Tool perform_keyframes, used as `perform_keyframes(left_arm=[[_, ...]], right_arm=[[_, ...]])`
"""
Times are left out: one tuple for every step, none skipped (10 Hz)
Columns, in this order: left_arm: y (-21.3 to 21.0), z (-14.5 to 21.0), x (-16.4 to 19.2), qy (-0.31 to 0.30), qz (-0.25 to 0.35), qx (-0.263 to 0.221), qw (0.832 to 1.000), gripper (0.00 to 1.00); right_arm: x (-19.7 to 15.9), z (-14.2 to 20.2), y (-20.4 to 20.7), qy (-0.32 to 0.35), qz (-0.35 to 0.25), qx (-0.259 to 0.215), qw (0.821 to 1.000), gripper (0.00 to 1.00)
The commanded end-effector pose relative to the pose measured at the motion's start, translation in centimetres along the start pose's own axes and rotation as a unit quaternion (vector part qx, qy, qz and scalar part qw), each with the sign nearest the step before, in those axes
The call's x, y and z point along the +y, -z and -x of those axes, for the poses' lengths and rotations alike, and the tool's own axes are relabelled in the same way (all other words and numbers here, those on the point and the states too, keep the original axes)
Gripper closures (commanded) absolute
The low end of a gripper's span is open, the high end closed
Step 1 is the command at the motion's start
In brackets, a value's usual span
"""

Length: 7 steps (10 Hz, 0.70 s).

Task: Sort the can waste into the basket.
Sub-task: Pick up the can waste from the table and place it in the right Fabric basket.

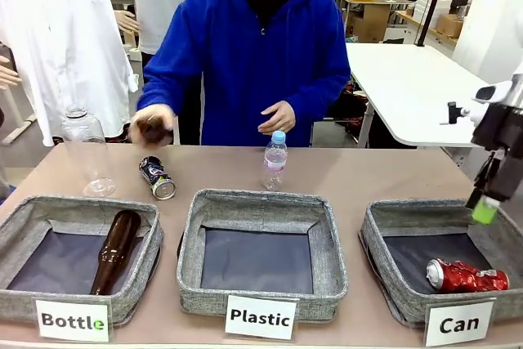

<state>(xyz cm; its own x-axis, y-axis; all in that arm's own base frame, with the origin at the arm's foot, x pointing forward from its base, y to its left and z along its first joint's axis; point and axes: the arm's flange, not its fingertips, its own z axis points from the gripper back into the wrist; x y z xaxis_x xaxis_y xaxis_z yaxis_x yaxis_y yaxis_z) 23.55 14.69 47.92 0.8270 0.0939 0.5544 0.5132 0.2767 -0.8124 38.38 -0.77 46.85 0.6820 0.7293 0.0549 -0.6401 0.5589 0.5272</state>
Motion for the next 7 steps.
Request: perform_keyframes(left_arm=[[-5.7, -0.3, -8.8, 0.119, 0.034, -0.036, 0.992, 0.00], [-8.0, -0.7, -11.0, 0.143, 0.042, -0.067, 0.987, 0.00], [-10.9, -0.7, -12.5, 0.150, 0.054, -0.101, 0.982, 0.00], [-13.4, -0.5, -13.1, 0.149, 0.071, -0.129, 0.978, 0.00], [-15.1, -0.5, -12.8, 0.141, 0.055, -0.155, 0.976, 0.00], [-15.7, -0.2, -12.2, 0.124, 0.048, -0.178, 0.975, 0.00], [-15.2, -0.2, -11.9, 0.119, 0.048, -0.172, 0.977, 0.00]], right_arm=[[-1.0, -0.5, -2.3, 0.324, -0.292, -0.342, 0.832, 0.00], [-1.4, 0.1, -2.7, 0.364, -0.333, -0.406, 0.769, 0.00], [-1.9, 1.4, -3.1, 0.360, -0.396, -0.431, 0.726, 0.00], [-2.3, 2.7, -3.3, 0.353, -0.440, -0.462, 0.684, 0.00], [-2.8, 3.5, -3.3, 0.360, -0.468, -0.490, 0.641, 0.00], [-2.6, 2.4, -2.9, 0.203, -0.211, -0.122, 0.948, 0.00], [-2.6, 2.4, -2.9, 0.203, -0.211, -0.122, 0.948, 0.00]])
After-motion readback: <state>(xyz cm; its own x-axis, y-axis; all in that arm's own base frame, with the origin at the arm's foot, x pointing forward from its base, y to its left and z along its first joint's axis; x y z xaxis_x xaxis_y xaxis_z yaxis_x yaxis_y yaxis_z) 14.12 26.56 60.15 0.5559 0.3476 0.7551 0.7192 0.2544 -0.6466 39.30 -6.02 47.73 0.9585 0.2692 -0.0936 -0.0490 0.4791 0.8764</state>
